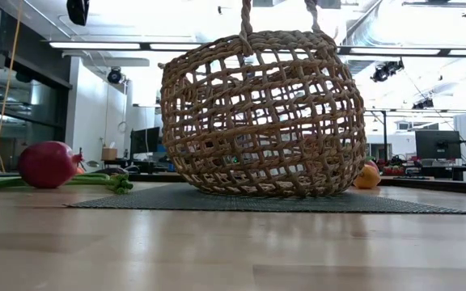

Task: Build produce basket
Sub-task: Put the mango into the woven basket

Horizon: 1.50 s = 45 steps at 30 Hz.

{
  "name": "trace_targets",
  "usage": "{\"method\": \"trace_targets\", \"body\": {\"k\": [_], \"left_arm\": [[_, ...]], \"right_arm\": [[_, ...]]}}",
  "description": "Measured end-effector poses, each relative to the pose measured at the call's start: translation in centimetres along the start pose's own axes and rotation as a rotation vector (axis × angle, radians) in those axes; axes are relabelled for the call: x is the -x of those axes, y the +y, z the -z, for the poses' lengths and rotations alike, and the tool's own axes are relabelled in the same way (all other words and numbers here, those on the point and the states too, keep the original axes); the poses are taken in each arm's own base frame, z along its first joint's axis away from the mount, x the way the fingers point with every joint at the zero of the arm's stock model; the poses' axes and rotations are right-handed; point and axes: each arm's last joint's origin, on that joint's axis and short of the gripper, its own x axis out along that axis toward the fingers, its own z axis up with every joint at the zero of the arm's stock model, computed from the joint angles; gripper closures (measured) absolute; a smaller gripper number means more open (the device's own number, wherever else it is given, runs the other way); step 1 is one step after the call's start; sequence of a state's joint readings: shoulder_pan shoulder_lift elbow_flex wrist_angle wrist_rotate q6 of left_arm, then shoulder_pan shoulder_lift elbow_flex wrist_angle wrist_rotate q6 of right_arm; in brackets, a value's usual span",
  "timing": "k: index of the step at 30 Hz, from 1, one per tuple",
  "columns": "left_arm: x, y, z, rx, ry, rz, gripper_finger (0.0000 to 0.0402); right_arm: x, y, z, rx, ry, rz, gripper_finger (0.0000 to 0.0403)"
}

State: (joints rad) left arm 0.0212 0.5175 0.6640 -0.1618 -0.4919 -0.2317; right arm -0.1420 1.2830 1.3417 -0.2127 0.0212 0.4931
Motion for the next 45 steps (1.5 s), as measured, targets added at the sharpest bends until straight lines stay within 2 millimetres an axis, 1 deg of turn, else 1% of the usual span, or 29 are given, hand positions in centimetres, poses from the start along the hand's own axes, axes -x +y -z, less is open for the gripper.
{"method": "trace_targets", "body": {"k": [5, 8, 10, 13, 18, 22, 25, 27, 30, 35, 41, 45], "left_arm": [[0.0, 0.0, 0.0, 0.010, 0.000, 0.001, 0.0401], [0.0, 0.0, 0.0, 0.096, 0.000, 0.001, 0.0401], [0.0, 0.0, 0.0, 0.118, 0.000, 0.001, 0.0401], [0.0, 0.0, 0.0, 0.088, 0.000, 0.001, 0.0401], [0.0, 0.0, 0.0, 0.008, 0.000, 0.001, 0.0401], [0.0, 0.0, 0.0, 0.000, 0.000, -0.001, 0.0401], [0.0, 0.0, 0.0, -0.001, -0.003, -0.021, 0.0401], [0.0, 0.1, 0.0, -0.001, -0.007, -0.041, 0.0401], [0.0, 0.2, 0.0, -0.002, -0.014, -0.069, 0.0401], [0.0, 0.3, 0.0, -0.002, -0.026, -0.123, 0.0401], [-0.2, 0.3, 0.0, -0.006, -0.026, -0.147, 0.0401], [-0.2, 0.3, 0.1, -0.007, -0.024, -0.147, 0.0401]], "right_arm": [[-3.9, 2.3, 0.3, -0.045, 0.167, 0.006, 0.0192], [-6.4, 3.2, 1.2, -0.063, 0.245, 0.046, 0.0192], [-7.9, 3.7, 1.7, -0.069, 0.284, 0.090, 0.0192], [-9.7, 4.1, 2.5, -0.078, 0.354, 0.178, 0.0192], [-12.0, 4.4, 3.9, -0.133, 0.478, 0.311, 0.0192], [-13.7, 3.8, 5.5, -0.248, 0.550, 0.427, 0.0192], [-14.6, 2.9, 7.0, -0.319, 0.587, 0.536, 0.0192], [-15.0, 2.1, 7.8, -0.332, 0.590, 0.629, 0.0192], [-15.3, 1.1, 8.5, -0.334, 0.571, 0.740, 0.0192], [-16.5, -0.4, 9.4, -0.344, 0.568, 0.801, 0.0192], [-18.6, -2.3, 12.0, -0.338, 0.624, 0.857, 0.0192], [-19.5, -3.5, 13.3, -0.358, 0.659, 0.900, 0.0192]]}}
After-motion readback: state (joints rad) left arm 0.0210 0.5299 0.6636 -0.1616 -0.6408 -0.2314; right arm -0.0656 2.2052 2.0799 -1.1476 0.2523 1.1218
